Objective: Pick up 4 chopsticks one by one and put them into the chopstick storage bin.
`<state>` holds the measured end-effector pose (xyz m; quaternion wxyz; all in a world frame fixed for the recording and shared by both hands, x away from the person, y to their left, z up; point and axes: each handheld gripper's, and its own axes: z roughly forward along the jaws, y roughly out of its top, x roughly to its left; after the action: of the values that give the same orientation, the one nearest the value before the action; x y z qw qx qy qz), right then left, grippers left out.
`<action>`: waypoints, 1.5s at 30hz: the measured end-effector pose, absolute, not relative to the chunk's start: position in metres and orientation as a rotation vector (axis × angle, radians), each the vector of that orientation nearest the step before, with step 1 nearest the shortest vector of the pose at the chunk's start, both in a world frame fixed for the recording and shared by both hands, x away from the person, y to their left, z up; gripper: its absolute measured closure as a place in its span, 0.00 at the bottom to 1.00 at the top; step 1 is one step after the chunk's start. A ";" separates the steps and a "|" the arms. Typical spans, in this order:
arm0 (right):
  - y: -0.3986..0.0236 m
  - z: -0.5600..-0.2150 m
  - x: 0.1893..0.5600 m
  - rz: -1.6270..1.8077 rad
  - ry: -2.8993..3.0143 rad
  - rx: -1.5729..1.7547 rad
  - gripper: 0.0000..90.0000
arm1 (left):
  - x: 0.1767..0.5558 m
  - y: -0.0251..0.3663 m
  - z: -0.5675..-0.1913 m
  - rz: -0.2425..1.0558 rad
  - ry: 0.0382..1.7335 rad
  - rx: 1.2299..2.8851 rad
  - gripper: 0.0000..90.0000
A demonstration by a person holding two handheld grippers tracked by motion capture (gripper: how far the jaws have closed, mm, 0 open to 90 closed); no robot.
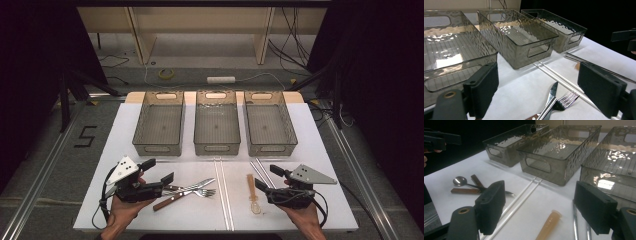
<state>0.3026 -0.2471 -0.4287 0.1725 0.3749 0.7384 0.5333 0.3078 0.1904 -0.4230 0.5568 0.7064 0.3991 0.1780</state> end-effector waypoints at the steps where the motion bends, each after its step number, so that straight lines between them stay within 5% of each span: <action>1: -0.247 -0.429 0.303 1.506 2.101 1.068 0.29 | 0.308 0.190 -0.423 0.420 0.943 1.667 0.18; 17: -0.249 -0.421 0.308 1.438 2.174 1.087 0.33 | 0.308 0.190 -0.423 0.424 0.939 1.671 0.18; 45: -0.253 -0.418 0.352 0.552 2.533 1.319 0.54 | 0.307 0.190 -0.422 0.435 0.930 1.679 0.18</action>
<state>0.3519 -0.2535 -0.4182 0.1161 0.4505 0.8649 0.1886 0.3072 0.1897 -0.4219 0.5536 0.7105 0.3934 0.1842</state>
